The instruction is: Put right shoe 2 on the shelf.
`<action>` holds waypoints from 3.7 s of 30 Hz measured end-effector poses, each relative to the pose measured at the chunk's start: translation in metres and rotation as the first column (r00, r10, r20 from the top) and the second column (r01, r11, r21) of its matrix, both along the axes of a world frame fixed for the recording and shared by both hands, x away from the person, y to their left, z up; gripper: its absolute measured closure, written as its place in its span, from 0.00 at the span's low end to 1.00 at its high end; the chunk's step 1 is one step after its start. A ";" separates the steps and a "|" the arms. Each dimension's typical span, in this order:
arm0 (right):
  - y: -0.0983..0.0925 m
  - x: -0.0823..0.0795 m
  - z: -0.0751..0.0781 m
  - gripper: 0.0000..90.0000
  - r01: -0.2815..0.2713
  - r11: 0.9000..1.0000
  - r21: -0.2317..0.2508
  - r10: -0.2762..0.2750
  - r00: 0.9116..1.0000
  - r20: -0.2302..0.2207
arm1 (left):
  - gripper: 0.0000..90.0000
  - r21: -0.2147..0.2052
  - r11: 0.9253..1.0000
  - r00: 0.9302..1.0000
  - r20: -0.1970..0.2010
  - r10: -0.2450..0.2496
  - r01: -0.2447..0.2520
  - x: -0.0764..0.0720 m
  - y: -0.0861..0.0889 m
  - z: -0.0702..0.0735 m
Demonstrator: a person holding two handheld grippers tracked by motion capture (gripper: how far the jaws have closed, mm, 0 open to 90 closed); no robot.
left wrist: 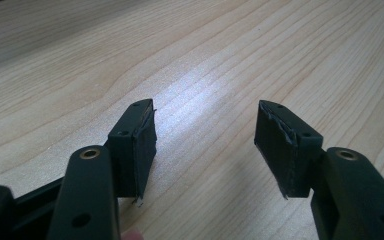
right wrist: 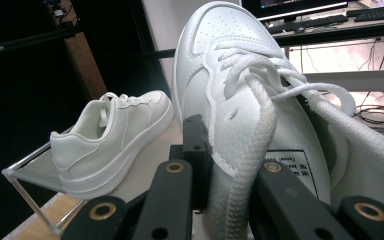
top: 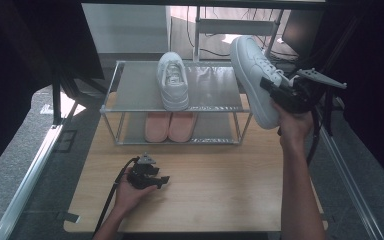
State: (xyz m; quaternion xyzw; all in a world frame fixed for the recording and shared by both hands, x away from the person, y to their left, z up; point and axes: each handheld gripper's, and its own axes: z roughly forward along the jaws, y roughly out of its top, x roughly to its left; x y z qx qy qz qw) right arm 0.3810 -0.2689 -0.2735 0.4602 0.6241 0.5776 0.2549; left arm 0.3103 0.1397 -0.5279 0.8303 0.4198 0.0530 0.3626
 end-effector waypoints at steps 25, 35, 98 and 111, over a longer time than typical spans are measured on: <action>0.049 0.038 0.008 0.92 -0.003 1.000 -0.017 0.003 0.999 -0.032 | 0.47 -0.005 1.000 1.000 0.014 -0.008 0.008 0.001 0.004 0.003; 0.065 0.049 0.008 0.92 0.003 1.000 -0.020 -0.004 0.999 -0.041 | 0.47 -0.007 1.000 1.000 0.016 -0.005 0.005 0.001 0.006 0.004; 0.142 0.125 -0.011 0.79 0.101 0.990 -0.096 -0.115 0.981 -0.159 | 0.47 -0.022 1.000 1.000 0.027 0.003 -0.002 0.001 0.010 0.005; 0.130 0.099 0.002 0.87 0.007 0.999 -0.054 -0.012 0.996 -0.093 | 0.47 -0.020 1.000 1.000 0.024 0.001 -0.001 0.001 0.008 0.005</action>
